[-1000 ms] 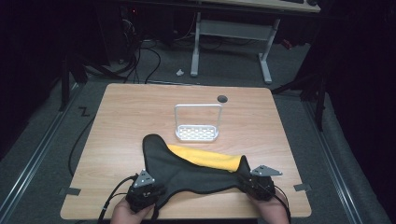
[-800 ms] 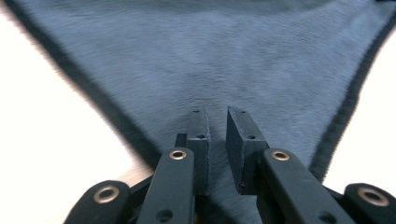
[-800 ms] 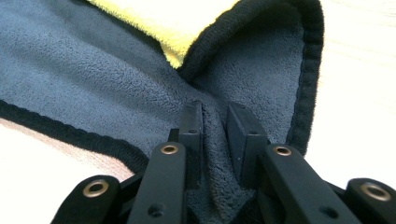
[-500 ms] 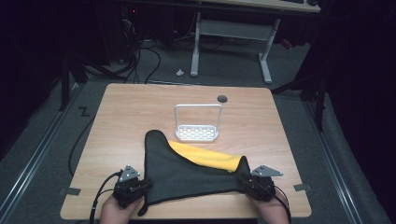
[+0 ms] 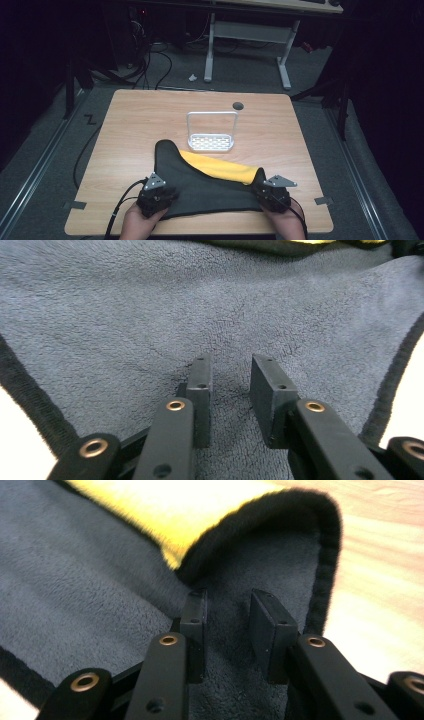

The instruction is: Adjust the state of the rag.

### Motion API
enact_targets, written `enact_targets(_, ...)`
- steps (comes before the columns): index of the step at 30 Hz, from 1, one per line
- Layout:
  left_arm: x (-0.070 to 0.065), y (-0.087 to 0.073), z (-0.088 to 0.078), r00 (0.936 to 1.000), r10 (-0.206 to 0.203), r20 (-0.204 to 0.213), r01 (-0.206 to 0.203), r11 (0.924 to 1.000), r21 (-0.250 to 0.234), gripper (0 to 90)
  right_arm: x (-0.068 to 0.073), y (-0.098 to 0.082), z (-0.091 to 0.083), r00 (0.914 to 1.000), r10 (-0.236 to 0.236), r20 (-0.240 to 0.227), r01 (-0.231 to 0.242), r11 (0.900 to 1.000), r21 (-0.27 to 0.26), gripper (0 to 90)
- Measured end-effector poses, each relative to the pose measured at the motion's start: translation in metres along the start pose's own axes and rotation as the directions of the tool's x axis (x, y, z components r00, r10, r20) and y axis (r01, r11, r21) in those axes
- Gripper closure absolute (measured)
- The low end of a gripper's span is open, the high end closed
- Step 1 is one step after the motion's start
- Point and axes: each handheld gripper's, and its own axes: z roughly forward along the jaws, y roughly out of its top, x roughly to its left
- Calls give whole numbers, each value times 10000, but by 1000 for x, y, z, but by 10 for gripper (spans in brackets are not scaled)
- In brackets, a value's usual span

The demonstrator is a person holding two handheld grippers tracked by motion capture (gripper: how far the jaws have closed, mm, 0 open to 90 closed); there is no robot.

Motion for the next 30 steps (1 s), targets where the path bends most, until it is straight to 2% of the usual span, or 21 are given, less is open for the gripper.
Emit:
enact_targets(4,5,-11,-16,9999,-134,7,134,9997,185,717,17,-8,-13,9990,-109,-426,115,9999,127,695)
enact_targets(6,10,-17,-23,9990,-443,-10,443,9990,24,716,25,-10,-18,9981,-280,-557,285,9996,79,678)
enact_targets(7,13,-19,-26,9984,-556,-102,557,9984,26,720,27,-9,-20,9979,-355,-543,354,9994,-25,663)
enact_targets(10,17,-17,-28,9969,-265,-738,270,9996,61,719,30,-2,-26,9975,-424,-569,394,9978,-525,618)
enact_targets(11,20,-17,-28,9968,-307,-743,308,9995,2,721,31,0,-26,9975,-401,-581,363,9973,-640,601)
enact_targets(12,23,-17,-27,9965,-562,-621,555,9984,-121,722,33,2,-27,9975,-435,-560,393,9965,-733,579)
enact_targets(13,24,-17,-27,9961,-651,-589,644,9978,-145,722,34,5,-28,9973,-499,-534,450,9950,-890,556)
enact_targets(15,25,-16,-26,9962,-610,-621,600,9980,-178,722,36,8,-29,9975,-405,-588,341,9938,-1061,528)
enact_targets(20,26,-16,-26,9962,-625,-614,611,9978,-253,718,42,19,-28,9969,-572,-538,487,9879,-1470,491)
enact_targets(24,26,-17,-26,9965,-665,-510,651,9975,-290,709,46,25,-14,9948,-839,-573,763,9894,-1239,482)
enact_targets(27,28,-17,-26,9965,-719,-431,705,9969,-336,708,48,27,7,9905,-1168,-729,1127,9920,-577,518)
enact_targets(28,28,-18,-26,9965,-720,-427,706,9969,-344,707,49,26,12,9896,-1213,-778,1189,9923,-348,576)
enact_targets(30,27,-18,-26,9967,-675,-448,659,9972,-363,708,52,25,17,9870,-1383,-812,1380,9904,-99,761)
